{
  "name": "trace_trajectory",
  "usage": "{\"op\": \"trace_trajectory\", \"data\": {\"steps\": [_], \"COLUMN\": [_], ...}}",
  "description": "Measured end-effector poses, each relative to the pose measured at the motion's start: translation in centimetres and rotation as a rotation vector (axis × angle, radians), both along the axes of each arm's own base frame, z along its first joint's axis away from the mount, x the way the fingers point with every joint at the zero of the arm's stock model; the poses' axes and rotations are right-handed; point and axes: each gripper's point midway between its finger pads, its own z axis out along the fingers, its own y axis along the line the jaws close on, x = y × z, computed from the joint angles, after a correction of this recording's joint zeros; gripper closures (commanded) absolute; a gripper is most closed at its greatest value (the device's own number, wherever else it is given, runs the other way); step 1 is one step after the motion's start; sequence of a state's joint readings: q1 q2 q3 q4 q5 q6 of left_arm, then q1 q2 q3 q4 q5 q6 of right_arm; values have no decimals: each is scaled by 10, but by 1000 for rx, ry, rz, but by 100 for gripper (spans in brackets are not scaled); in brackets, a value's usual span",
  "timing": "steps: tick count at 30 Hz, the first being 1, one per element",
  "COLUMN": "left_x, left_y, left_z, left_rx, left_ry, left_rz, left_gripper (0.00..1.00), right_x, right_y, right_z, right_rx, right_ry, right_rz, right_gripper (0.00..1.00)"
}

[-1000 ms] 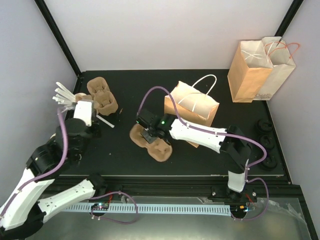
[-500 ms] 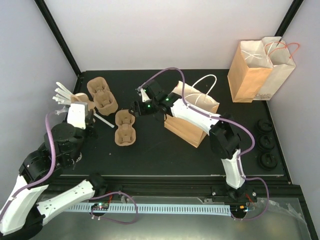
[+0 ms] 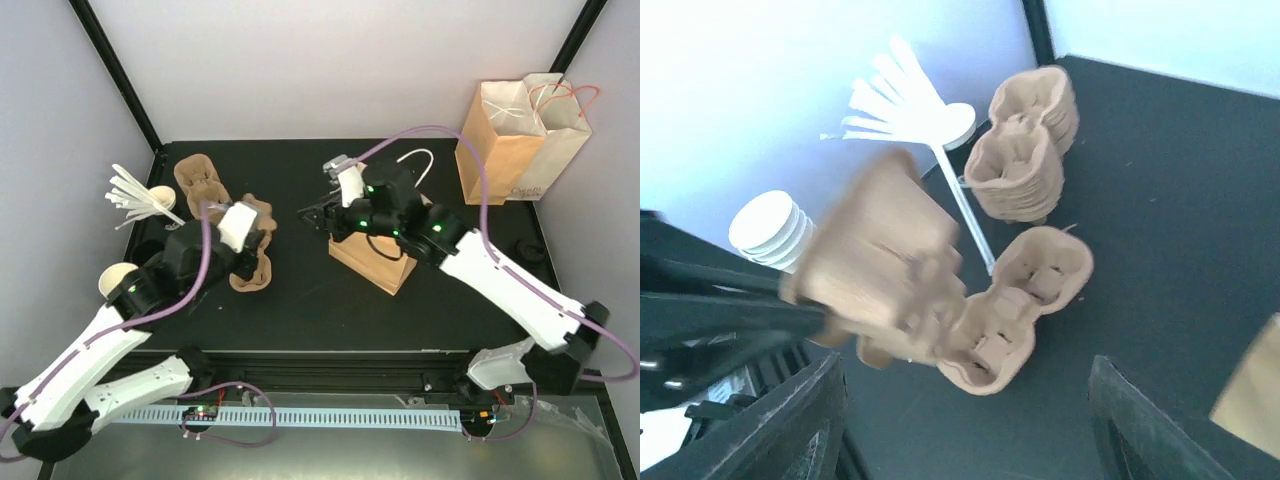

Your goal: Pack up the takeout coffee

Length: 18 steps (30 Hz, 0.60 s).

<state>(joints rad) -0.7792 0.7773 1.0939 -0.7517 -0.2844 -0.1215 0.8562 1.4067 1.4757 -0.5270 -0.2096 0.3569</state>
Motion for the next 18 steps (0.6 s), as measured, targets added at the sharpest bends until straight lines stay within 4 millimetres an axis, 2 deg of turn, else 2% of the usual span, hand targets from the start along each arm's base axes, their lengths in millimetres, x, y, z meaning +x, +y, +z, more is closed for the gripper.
{"op": "trace_trajectory", "data": {"steps": [2,4,8,11,12,13,15,18], "left_x": [3,4,-9,-21,-26,-28,-29,-28], "left_y": [-25,-48,-104,-136,-141,-149,-162,-172], "left_z": [-14,-28,-74,-115,-118,-130,-148,-178], "left_rx": [17,41,177,306,318,356,412,495], "left_ry": [49,91,183,245,248,269,296,330], "left_rz": [-87,-163,-337,-413,-433,-442,-448,-424], "left_gripper": [91,89,86,87,87,86,80,54], "right_x": [-7,-10,-10,-7,-8,-9,-13,-17], "right_y": [-16,-33,-76,-107,-114,-123,-140,-158], "right_z": [14,18,-4,-25,-28,-32,-34,-29], "right_rx": [3,-13,-115,-204,-221,-239,-258,-261], "right_ry": [-40,-62,-48,-21,-17,-14,-16,-30], "right_rz": [-20,-59,-195,-298,-316,-344,-389,-450], "right_gripper": [31,31,32,32,32,32,31,30]}}
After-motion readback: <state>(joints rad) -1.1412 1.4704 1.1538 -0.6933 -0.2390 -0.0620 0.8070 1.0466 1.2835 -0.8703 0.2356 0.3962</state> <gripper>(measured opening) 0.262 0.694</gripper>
